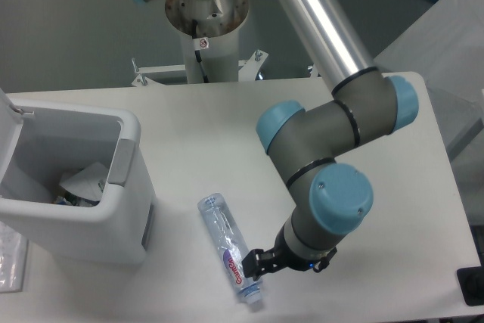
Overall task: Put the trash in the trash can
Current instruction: 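Lower the gripper around the bottle's cap end and close it, then lift the clear water bottle off the table, then carry the bottle over the bin and lower it inside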
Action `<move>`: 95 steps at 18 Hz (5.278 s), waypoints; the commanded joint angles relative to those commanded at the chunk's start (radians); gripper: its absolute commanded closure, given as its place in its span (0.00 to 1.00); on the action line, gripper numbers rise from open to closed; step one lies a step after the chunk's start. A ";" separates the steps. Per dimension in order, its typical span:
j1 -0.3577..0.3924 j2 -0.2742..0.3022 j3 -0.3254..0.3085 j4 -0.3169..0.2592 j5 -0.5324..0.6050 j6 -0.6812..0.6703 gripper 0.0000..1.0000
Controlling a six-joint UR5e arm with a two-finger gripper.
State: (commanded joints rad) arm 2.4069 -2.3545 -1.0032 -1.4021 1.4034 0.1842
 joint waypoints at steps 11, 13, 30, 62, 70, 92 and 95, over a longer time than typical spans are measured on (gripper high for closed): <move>-0.032 -0.043 -0.003 0.009 0.049 -0.094 0.03; -0.035 -0.049 -0.003 0.009 0.065 -0.095 0.03; -0.103 -0.101 -0.026 0.011 0.144 -0.157 0.20; -0.080 0.116 -0.115 0.383 0.028 -0.144 0.40; -0.058 0.247 -0.100 0.474 -0.191 -0.134 0.40; -0.095 0.489 -0.170 0.532 -0.549 -0.143 0.40; -0.104 0.534 -0.227 0.534 -0.563 -0.138 0.40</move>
State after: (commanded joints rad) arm 2.3025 -1.8210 -1.2301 -0.8682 0.8407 0.0460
